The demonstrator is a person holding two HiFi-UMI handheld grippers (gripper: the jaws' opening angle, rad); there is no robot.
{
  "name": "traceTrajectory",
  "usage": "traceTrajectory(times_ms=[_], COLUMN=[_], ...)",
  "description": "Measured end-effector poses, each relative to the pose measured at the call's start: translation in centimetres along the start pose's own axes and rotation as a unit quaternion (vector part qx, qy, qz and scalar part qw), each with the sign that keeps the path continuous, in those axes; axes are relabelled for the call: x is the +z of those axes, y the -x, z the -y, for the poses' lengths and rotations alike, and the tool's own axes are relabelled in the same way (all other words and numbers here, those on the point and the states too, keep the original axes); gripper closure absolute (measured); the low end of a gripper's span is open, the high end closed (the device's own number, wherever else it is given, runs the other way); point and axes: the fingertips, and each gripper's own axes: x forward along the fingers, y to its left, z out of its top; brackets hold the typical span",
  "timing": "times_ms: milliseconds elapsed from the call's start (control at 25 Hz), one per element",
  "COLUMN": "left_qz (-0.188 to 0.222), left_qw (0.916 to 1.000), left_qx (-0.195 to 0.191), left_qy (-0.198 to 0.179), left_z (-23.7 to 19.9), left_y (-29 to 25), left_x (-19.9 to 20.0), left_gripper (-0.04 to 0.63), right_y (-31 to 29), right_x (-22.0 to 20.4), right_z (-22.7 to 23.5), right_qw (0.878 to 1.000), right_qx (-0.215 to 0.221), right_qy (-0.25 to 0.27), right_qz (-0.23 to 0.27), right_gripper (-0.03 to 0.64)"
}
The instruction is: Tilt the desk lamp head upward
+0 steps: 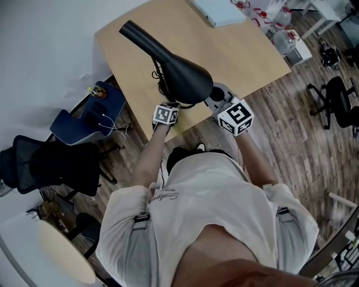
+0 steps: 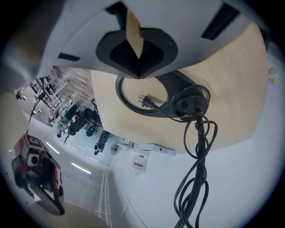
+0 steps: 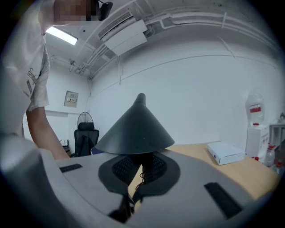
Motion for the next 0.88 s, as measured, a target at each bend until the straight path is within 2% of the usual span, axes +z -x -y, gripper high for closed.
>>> traceTrajectory(times_ms=[160,400,720,880], left_qz=[-0.001,-0.006,-0.012,-0.022], left_qw=[1.0000,0.9999,0.9999,0.9997], left_qx=[0.003,0.006,0.007,0.007], left_qy=[0.000,-0.010,0.001,-0.012], left_z=[-0.1,-0.2,-0.1,-0.1], left_y=[-0.3,-0.2,-0.3,-0.4], left_x=[-0.1,-0.2,-0.4,-0.2], left_gripper=[0.581,0.581,0.581,0.581], right_y=[1.5,3.9,5.8,6.1], right_x=[2.2,5.3,8.2,10.6], right_z=[0.2,0.0,-0.4,-0.5], right_qw=[1.000,1.000,1.000,1.000], right_qx=[0.003,-0.004,-0.006,-0.005], right_qy=[0.015,-0.009,-0.021,-0.004], right_qz=[-0.019,-0.011,0.005,0.010], right_gripper=[0.621,0.621,0.621,0.621])
